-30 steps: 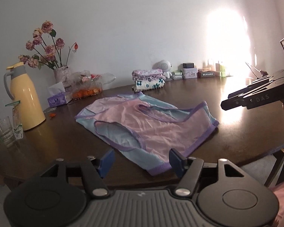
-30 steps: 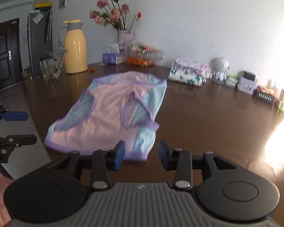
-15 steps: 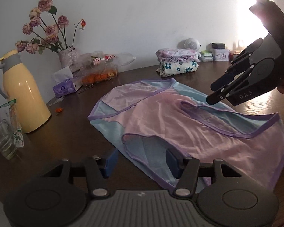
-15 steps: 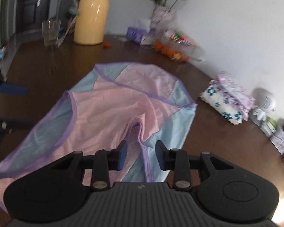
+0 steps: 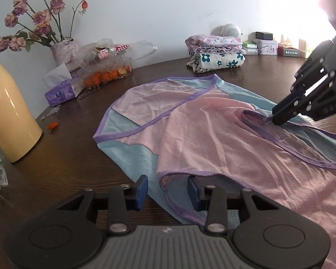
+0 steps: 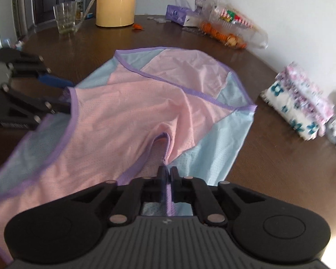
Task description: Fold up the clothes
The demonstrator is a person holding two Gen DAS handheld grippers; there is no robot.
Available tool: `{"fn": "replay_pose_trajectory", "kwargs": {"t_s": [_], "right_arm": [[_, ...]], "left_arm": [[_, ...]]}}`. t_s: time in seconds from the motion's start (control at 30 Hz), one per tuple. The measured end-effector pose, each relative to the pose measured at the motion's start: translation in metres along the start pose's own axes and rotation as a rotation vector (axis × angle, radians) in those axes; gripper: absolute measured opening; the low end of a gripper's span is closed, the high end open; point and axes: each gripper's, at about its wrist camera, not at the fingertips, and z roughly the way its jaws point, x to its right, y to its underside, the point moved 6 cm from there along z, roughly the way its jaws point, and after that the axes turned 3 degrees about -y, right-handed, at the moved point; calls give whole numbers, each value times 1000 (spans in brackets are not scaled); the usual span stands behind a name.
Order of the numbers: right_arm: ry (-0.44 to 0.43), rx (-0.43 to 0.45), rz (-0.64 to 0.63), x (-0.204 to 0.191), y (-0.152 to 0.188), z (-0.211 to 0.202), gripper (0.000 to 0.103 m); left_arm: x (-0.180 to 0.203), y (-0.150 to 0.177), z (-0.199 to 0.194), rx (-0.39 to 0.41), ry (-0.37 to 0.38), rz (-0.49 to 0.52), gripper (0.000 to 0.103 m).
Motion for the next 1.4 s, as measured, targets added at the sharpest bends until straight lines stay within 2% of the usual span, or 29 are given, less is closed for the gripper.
{"fn": "replay_pose_trajectory", "kwargs": {"t_s": [0.03,0.07,0.2,0.33,0.47,0.63,0.7,0.77,0.8,0.93,1.1,1.4], "right_arm": [[-29,13,-6,-2,-13,-5,34],[-51,31,-34,-7,-30,-9,46],[-127,73,-189,-35,-100,-13,46],[-172,-10,-325,-63,-156,45,39],[-212,-117,-347,-73,-182,107,31],[-273,-176,-317,-73,-191,148,28],[-293,-186,-297,-72,-192,156,23],[-322,-192,-281,-72,-192,158,7],[-338,-188,-276,-72,-192,157,4],[-365,-121,-218,-69,-201,151,3],[-351,-24,-77,-53,-217,146,3],[-337,4,25,-47,-213,165,3]], "left_arm": [[0,0,0,4,4,0,38],[1,0,-1,6,8,3,37],[4,1,0,10,23,23,25],[3,-1,1,10,23,38,19],[1,-2,4,7,33,52,18],[-3,-4,8,5,48,70,16],[-4,-4,9,4,53,80,12],[-4,-4,10,3,54,92,5],[-4,-4,10,5,52,101,4],[0,-4,6,24,17,161,3],[6,-2,-13,69,-91,332,3],[20,4,-16,41,4,344,3]]}}
